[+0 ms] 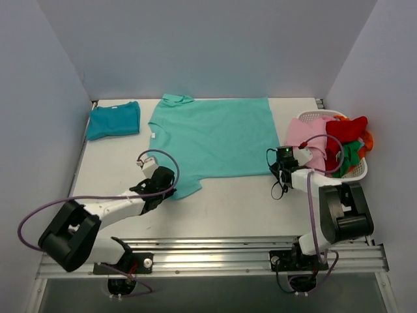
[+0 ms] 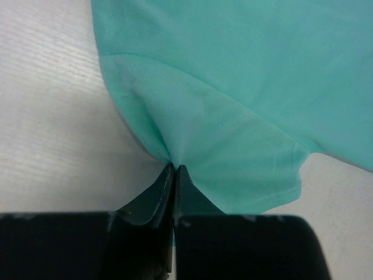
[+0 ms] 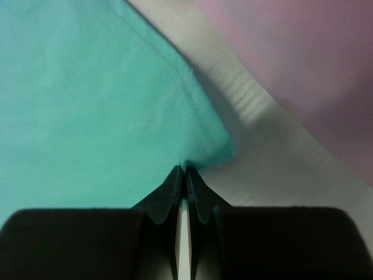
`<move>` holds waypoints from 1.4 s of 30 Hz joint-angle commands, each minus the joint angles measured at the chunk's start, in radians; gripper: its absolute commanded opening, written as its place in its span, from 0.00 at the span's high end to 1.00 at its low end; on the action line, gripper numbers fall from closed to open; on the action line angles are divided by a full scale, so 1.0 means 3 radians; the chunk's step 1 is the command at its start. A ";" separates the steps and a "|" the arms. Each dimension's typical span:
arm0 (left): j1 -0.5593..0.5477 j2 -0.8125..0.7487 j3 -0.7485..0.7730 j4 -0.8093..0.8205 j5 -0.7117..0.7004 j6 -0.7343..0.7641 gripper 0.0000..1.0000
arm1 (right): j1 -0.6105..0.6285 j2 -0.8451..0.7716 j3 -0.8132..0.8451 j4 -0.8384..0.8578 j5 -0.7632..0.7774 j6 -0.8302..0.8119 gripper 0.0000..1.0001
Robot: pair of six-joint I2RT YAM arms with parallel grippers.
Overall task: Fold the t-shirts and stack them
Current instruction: Flatten the tshirt out
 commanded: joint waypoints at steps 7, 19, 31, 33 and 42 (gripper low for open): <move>-0.0114 -0.1644 -0.0100 -0.1351 -0.0039 -0.0055 0.98 | 0.0008 -0.1582 -0.0196 -0.1021 0.0183 -0.0066 1.00; -0.0109 -0.2004 -0.0074 -0.1747 0.0068 -0.0091 0.68 | 0.0019 -0.2095 -0.0360 -0.1517 0.0121 -0.0081 0.10; -0.0395 -0.2239 -0.0120 -0.1722 0.0222 -0.0290 0.06 | 0.0660 -0.1444 0.0153 -0.0500 -0.0136 -0.0096 0.12; -0.0476 -0.2234 -0.0090 -0.1711 0.0176 -0.0301 0.06 | 0.0928 -0.0832 0.0568 -0.0439 0.0018 -0.0234 0.12; -0.0656 -0.2116 0.0227 -0.1630 -0.0478 -0.0040 0.06 | 0.1333 0.1307 0.3024 -0.0352 -0.0513 -0.0542 0.12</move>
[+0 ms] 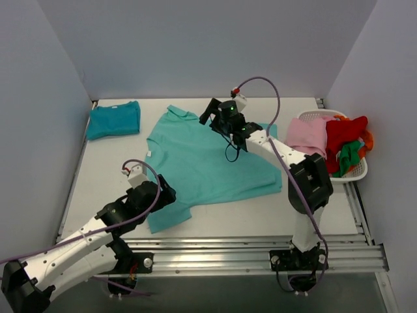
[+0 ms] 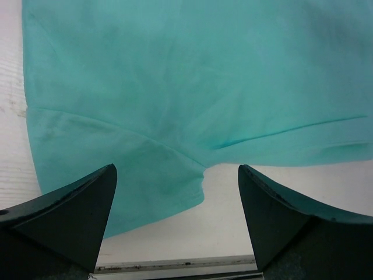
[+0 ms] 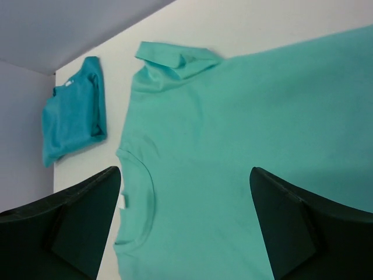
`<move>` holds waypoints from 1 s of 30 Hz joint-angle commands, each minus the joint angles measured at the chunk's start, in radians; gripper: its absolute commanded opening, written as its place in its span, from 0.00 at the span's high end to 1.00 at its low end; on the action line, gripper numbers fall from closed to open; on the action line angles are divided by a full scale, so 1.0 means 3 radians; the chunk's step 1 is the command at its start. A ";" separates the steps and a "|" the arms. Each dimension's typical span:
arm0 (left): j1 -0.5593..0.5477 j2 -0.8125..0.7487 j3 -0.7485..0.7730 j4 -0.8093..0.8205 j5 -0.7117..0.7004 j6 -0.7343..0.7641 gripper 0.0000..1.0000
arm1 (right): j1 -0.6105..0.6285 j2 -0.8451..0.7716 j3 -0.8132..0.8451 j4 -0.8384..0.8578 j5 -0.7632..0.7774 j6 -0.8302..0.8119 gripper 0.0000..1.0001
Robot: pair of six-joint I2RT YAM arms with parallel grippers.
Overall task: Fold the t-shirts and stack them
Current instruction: Flatten the tshirt out
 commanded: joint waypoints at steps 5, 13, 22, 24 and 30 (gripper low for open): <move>-0.0006 0.0043 0.0229 0.0409 -0.0318 0.0332 0.06 | -0.0034 0.1365 0.1548 0.0082 -0.0457 -0.0219 0.13; -0.0011 0.0212 -0.0047 0.0690 -0.0139 0.0256 0.05 | -0.0070 0.2211 0.2277 0.0700 -0.0857 -0.0091 0.17; -0.0027 0.0386 -0.0206 0.0782 -0.0057 0.0179 0.03 | -0.0065 0.2574 0.2578 0.1329 -0.0847 0.0118 0.22; -0.0032 0.0386 -0.0221 0.0762 -0.0057 0.0164 0.02 | -0.0060 0.2610 0.2574 0.1548 -0.0822 0.0190 0.22; -0.0032 0.0315 -0.0262 0.0680 -0.0098 0.0128 0.02 | -0.0055 0.2972 0.3043 0.1560 -0.0786 0.0399 0.24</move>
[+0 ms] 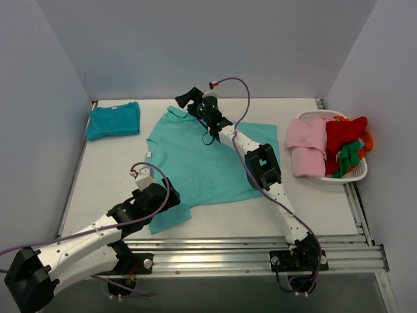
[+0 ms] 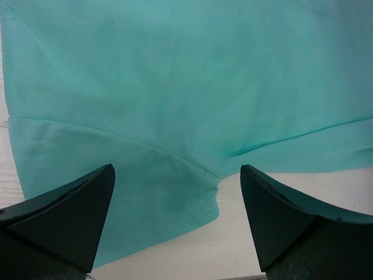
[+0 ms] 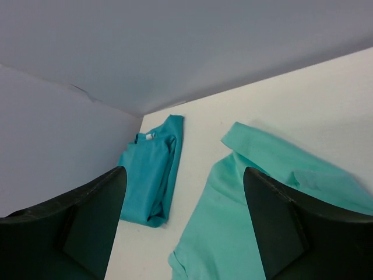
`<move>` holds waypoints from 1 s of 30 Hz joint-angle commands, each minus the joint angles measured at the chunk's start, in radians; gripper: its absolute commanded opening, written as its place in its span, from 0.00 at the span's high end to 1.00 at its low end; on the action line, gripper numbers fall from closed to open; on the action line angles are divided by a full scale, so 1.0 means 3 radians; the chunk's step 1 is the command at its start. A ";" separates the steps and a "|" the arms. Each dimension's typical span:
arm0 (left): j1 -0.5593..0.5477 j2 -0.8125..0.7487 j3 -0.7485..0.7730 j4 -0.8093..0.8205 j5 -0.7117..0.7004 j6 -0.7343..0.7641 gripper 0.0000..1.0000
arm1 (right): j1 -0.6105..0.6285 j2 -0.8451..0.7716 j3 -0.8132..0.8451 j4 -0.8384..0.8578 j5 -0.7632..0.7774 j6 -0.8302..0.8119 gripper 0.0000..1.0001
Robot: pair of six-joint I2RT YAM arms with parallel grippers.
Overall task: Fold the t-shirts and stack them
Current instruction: Flatten the tshirt out
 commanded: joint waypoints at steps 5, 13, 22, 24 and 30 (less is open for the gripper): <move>-0.0024 -0.0071 -0.0008 0.0005 -0.0060 -0.0054 0.02 | 0.0043 0.0471 0.0501 0.0290 0.0007 0.0313 0.25; -0.0029 0.0179 -0.0003 0.0168 -0.0045 -0.0079 0.01 | 0.0105 0.0553 0.0547 0.0285 0.0013 0.0344 0.25; -0.0060 0.0481 0.0059 0.0271 0.0021 -0.0171 0.00 | 0.0018 0.0624 0.0547 0.0244 0.0125 0.0343 0.25; -0.0075 0.0456 0.0054 0.0210 -0.0004 -0.0197 0.00 | -0.0048 0.0660 0.0552 0.0234 0.0186 0.0384 0.25; -0.0106 0.0211 -0.0013 -0.0026 -0.0132 -0.0315 0.00 | -0.0304 0.0798 0.0679 0.0111 0.0355 0.0471 0.25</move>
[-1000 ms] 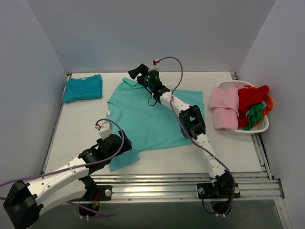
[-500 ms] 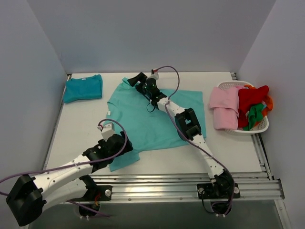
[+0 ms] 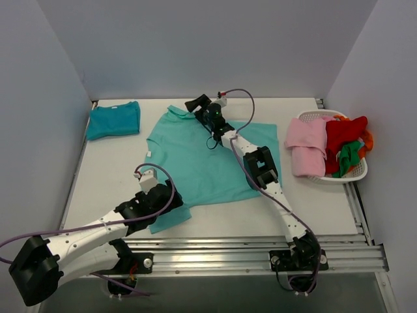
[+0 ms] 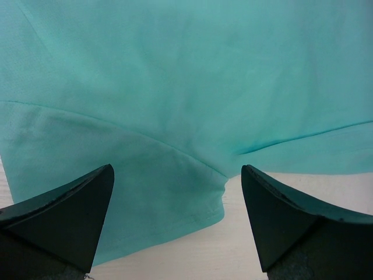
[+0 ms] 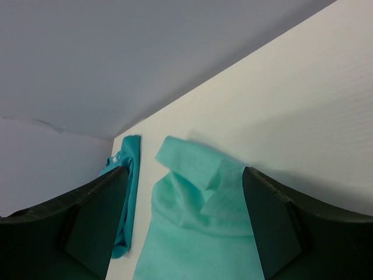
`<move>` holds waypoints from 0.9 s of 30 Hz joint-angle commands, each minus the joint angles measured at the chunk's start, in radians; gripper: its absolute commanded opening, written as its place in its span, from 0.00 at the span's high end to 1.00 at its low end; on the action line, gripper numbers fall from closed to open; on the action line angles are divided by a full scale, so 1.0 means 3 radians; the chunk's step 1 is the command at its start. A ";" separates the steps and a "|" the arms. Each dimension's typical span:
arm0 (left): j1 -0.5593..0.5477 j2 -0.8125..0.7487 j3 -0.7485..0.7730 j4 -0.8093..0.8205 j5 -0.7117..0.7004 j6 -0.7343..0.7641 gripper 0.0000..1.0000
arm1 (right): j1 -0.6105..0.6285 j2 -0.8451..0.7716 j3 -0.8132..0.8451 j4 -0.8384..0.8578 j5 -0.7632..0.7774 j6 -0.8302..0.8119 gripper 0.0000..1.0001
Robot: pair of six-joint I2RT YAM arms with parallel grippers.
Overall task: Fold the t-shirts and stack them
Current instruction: Flatten the tshirt out
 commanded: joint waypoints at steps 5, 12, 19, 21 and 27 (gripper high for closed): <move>-0.0021 -0.0198 -0.0047 -0.0182 -0.0186 -0.0171 0.00 | -0.0436 0.0110 0.0221 0.0038 0.0523 0.0012 0.25; -0.0046 -0.0198 -0.0104 -0.0258 -0.0216 -0.0284 0.06 | -0.0626 -0.0426 -0.0259 0.0462 0.0503 -0.0069 0.25; -0.0057 -0.0484 0.0356 -0.0530 -0.0702 0.0017 0.06 | -0.0503 -0.1433 -0.1291 0.0841 0.0089 -0.0162 0.25; -0.0051 -0.0510 0.0433 -0.0484 -0.0860 0.0170 0.05 | -0.0427 -0.1857 -0.1577 0.0847 0.0028 -0.0218 0.25; -0.0021 -0.0459 0.0699 -0.0427 -0.0876 0.0371 0.05 | -0.0222 -0.3115 -0.2799 0.0088 0.0420 -0.0530 0.24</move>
